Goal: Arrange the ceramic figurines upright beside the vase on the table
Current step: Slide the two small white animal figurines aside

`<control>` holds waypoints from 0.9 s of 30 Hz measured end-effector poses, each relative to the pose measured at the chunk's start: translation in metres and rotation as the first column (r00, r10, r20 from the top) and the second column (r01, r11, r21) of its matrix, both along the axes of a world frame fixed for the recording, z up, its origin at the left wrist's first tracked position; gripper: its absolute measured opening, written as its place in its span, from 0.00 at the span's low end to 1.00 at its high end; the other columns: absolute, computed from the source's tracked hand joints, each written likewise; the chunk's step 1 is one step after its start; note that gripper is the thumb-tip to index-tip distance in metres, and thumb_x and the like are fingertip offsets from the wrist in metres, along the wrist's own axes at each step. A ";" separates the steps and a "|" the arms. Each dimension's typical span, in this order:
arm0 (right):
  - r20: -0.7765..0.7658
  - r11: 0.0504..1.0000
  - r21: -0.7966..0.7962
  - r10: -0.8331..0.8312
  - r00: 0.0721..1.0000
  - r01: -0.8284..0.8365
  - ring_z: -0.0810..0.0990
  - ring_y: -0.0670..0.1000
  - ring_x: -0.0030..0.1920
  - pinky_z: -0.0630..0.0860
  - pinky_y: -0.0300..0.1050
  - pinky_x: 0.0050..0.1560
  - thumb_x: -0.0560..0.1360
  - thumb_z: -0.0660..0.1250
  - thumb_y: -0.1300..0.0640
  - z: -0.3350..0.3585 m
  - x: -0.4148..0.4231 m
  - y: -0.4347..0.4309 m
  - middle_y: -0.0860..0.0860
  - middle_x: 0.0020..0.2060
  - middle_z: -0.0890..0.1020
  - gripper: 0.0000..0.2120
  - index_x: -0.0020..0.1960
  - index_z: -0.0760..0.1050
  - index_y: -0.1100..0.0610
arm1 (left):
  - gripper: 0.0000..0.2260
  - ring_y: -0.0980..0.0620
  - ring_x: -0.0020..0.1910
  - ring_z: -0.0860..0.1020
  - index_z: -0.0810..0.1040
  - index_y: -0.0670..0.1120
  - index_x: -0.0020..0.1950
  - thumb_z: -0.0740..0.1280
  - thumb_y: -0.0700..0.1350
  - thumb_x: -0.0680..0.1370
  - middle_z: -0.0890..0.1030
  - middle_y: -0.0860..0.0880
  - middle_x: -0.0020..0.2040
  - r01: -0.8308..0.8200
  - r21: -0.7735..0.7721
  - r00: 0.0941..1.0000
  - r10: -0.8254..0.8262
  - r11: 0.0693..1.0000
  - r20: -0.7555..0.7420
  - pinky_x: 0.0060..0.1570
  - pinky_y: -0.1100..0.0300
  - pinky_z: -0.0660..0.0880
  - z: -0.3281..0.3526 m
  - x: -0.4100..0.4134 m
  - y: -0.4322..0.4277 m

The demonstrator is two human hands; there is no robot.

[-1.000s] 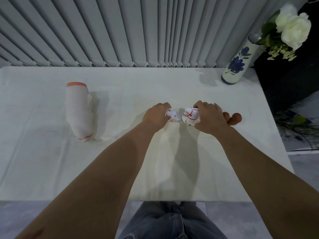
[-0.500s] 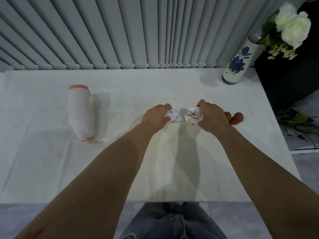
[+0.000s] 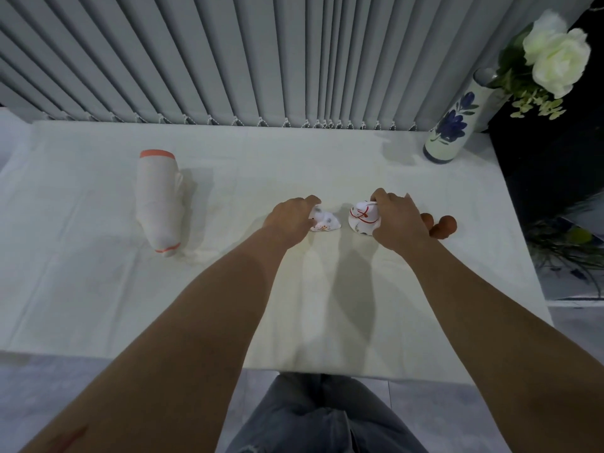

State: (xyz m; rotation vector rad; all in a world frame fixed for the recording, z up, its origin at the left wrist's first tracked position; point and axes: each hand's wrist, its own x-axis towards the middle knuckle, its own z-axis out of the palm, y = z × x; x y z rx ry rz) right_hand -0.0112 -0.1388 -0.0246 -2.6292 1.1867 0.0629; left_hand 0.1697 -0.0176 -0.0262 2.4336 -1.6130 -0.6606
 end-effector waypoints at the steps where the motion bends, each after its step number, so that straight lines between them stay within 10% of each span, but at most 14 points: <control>1: 0.011 1.000 0.010 0.005 1.000 -0.005 0.73 0.54 0.45 0.64 0.51 0.65 0.68 0.64 0.66 0.000 -0.002 0.000 0.55 0.48 0.79 0.19 0.57 0.68 0.58 | 0.22 0.41 0.62 0.76 0.66 0.47 0.73 0.62 0.42 0.79 0.77 0.42 0.65 -0.012 -0.001 1.000 0.012 1.000 -0.008 0.59 0.51 0.73 0.001 -0.001 0.001; 15: 0.278 0.991 -0.057 0.133 0.951 -0.122 0.72 0.56 0.68 0.53 0.53 0.76 0.75 0.66 0.51 0.005 0.022 0.023 0.56 0.65 0.76 0.24 0.68 0.70 0.60 | 0.25 0.45 0.74 0.65 0.61 0.49 0.77 0.60 0.52 0.81 0.68 0.46 0.75 -0.116 -0.048 0.993 0.117 0.992 0.003 0.70 0.52 0.65 0.010 0.005 0.045; 27: 0.213 0.971 0.026 0.227 0.950 -0.238 0.71 0.57 0.69 0.60 0.49 0.71 0.78 0.63 0.48 0.004 0.152 0.135 0.56 0.68 0.75 0.25 0.71 0.67 0.59 | 0.20 0.46 0.76 0.61 0.70 0.49 0.72 0.60 0.50 0.80 0.72 0.48 0.72 -0.086 -0.220 0.907 0.168 0.972 0.386 0.77 0.46 0.50 0.008 0.150 0.162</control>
